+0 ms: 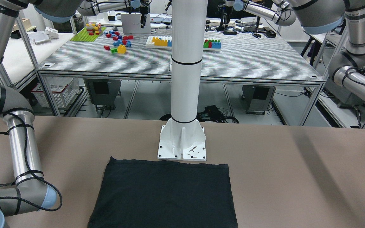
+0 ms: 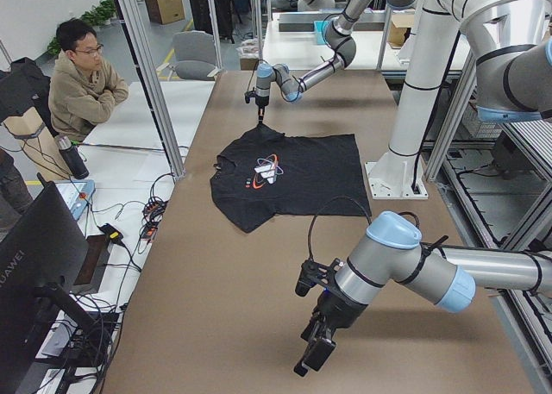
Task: Fold clothes
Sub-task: 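Move the right gripper to the sleeve nearest it and grasp its edge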
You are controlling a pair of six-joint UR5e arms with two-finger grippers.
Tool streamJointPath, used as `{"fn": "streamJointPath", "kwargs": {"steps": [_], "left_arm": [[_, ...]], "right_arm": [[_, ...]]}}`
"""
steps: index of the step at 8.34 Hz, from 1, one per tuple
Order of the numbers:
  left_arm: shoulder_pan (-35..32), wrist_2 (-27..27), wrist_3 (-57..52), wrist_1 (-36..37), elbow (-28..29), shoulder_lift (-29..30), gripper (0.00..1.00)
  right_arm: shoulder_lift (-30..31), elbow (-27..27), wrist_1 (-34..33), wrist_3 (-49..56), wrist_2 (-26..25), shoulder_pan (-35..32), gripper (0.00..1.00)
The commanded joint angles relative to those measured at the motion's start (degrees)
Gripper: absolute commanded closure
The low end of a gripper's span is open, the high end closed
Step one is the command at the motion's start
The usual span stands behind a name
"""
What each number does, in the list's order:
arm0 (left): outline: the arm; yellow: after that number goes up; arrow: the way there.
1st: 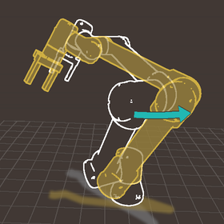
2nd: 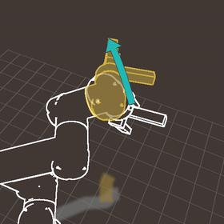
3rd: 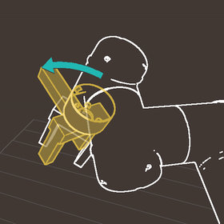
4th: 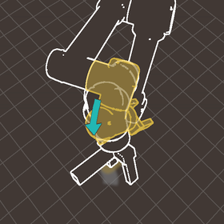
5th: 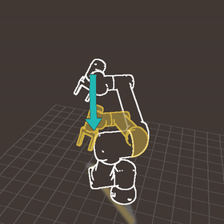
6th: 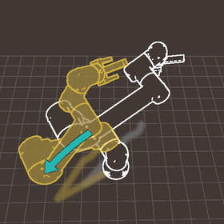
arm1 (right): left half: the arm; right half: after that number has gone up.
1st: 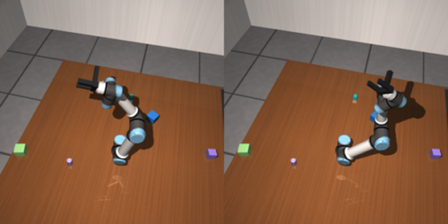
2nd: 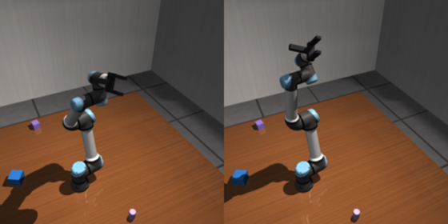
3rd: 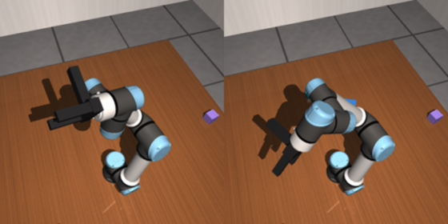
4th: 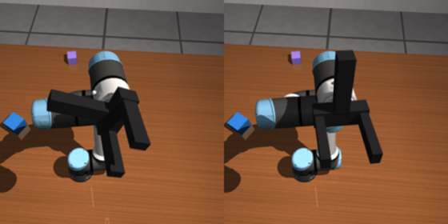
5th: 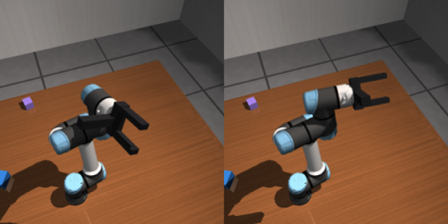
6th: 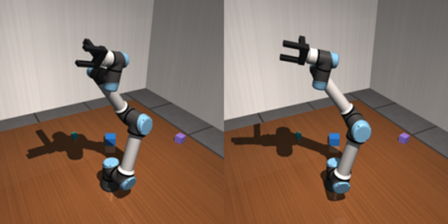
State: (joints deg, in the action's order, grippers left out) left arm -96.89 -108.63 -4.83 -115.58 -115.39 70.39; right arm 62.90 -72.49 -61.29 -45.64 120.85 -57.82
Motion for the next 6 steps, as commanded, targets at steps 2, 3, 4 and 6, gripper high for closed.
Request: {"fn": "streamJointPath", "kwargs": {"steps": [2, 3, 4, 6], "left_arm": [[-0.05, -0.09, 0.00, -0.09, -0.01, -0.08, 0.00], [0.04, 0.00, 0.00, 0.00, -0.01, 0.01, 0.00], [0.04, 0.00, 0.00, 0.00, 0.17, 0.09, 0.00], [0.04, 0.00, 0.00, 0.00, 0.17, 0.10, 0.00]], "right_arm": [[-0.32, -10.79, -4.00, -3.37, 0.97, 0.51, 1.00], [-0.58, -12.74, -4.54, -7.49, 0.97, 3.56, 1.00], [-2.93, -12.24, -4.63, -11.01, 0.79, 5.16, 1.00], [-7.75, -8.66, -5.42, -14.28, 0.18, 6.93, 1.00]]}}
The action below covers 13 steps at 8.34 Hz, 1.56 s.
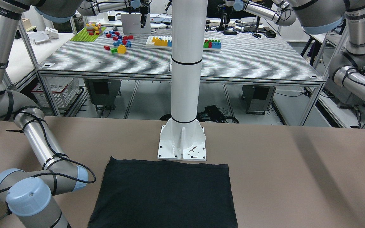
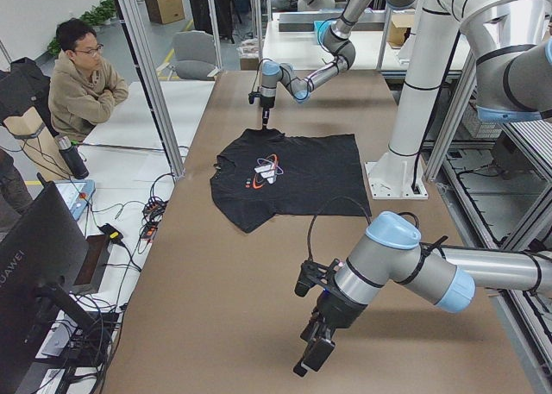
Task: Fold clothes
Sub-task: 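Move the right gripper to the sleeve nearest it and grasp its edge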
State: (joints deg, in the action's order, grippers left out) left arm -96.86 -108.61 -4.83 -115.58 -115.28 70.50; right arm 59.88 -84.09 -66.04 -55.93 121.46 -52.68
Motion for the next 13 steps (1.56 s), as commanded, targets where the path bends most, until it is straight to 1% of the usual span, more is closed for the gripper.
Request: {"fn": "streamJointPath", "kwargs": {"steps": [1, 2, 3, 4, 7, 9, 11, 13], "left_arm": [[0.01, -0.02, 0.00, 0.01, 0.05, -0.09, 0.00], [0.01, -0.02, 0.00, 0.01, 0.05, -0.10, 0.00], [0.01, -0.02, 0.00, 0.01, 0.05, -0.10, 0.00], [0.01, -0.02, 0.00, 0.01, -0.04, -0.10, 0.00], [0.01, -0.02, 0.00, 0.01, -0.04, -0.10, 0.00], [0.01, -0.02, 0.00, 0.01, -0.04, -0.10, 0.00], [-0.08, -0.02, 0.00, 0.01, -0.04, -0.10, 0.00], [-0.08, -0.02, 0.00, 0.01, -0.12, -0.18, 0.00]], "right_arm": [[-7.29, 6.70, -0.58, -4.62, -0.52, 2.14, 1.00], [-8.89, 8.74, -0.58, -4.62, -1.30, 2.40, 1.00], [-10.38, 9.90, -0.58, -4.62, -3.31, 2.67, 1.00], [-12.48, 12.43, -0.58, -5.93, -5.68, 3.63, 1.00], [-13.03, 14.29, -0.32, -6.29, -6.76, 4.25, 1.00], [-13.03, 14.48, -0.23, -6.47, -8.86, 5.30, 1.00], [-13.38, 14.48, -0.23, -7.52, -9.22, 6.01, 1.00], [-13.21, 14.48, -0.06, -7.61, -11.76, 7.76, 1.00]]}}
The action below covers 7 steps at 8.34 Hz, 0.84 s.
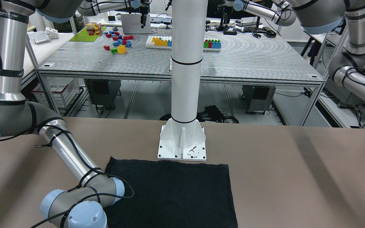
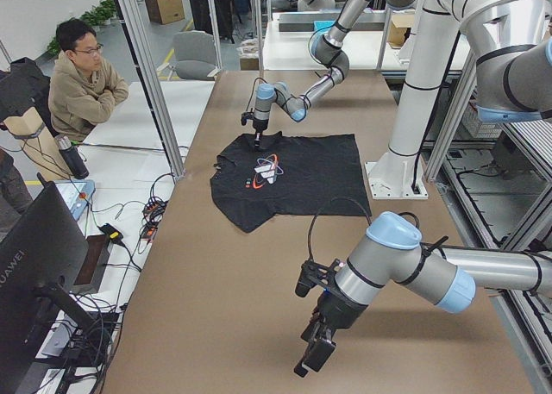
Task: Fold clothes
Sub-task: 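Fold the sleeve inward toward the shirt center with the right gripper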
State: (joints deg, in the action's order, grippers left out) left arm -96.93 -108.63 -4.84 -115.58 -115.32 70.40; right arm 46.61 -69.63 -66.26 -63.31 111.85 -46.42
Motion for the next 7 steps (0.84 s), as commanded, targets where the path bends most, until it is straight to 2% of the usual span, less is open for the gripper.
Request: {"fn": "streamJointPath", "kwargs": {"steps": [1, 7], "left_arm": [[-0.01, 0.00, 0.00, 0.00, 0.00, -0.08, 0.00], [-0.01, 0.00, 0.00, 0.00, 0.01, -0.26, 0.00]], "right_arm": [[0.06, 0.02, 0.17, -0.32, -2.25, 1.60, 1.00], [-1.34, 1.33, 0.25, -2.34, -2.25, 1.95, 1.00]]}}
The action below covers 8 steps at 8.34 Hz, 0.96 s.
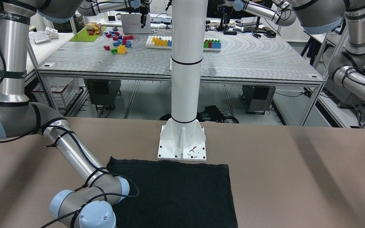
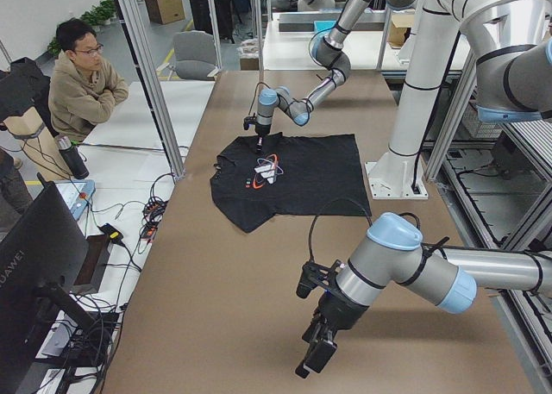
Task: Fold clothes
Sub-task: 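Fold the sleeve inward toward the shirt center with the right gripper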
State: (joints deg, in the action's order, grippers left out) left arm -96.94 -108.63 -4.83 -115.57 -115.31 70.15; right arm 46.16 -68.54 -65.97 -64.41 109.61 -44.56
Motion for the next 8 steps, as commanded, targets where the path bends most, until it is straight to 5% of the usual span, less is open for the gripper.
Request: {"fn": "streamJointPath", "kwargs": {"steps": [1, 2, 3, 8], "left_arm": [[0.00, 0.00, 0.00, 0.00, -0.09, -0.01, 0.00], [0.00, 0.00, 0.00, -0.09, -0.09, -0.01, 0.00], [0.00, 0.00, 0.00, -0.09, -0.17, -0.01, 0.00], [0.00, 0.00, 0.00, -0.18, -0.09, -0.01, 0.00]], "right_arm": [[-1.42, 0.86, 0.05, -1.76, -0.01, 0.09, 1.00], [-1.16, 1.04, 0.14, -1.77, -0.01, 0.09, 0.92], [-1.25, 1.48, 0.14, -1.77, -0.01, 0.09, 0.04], [-0.63, 0.78, 0.14, -1.07, 0.43, -0.52, 0.06]]}}
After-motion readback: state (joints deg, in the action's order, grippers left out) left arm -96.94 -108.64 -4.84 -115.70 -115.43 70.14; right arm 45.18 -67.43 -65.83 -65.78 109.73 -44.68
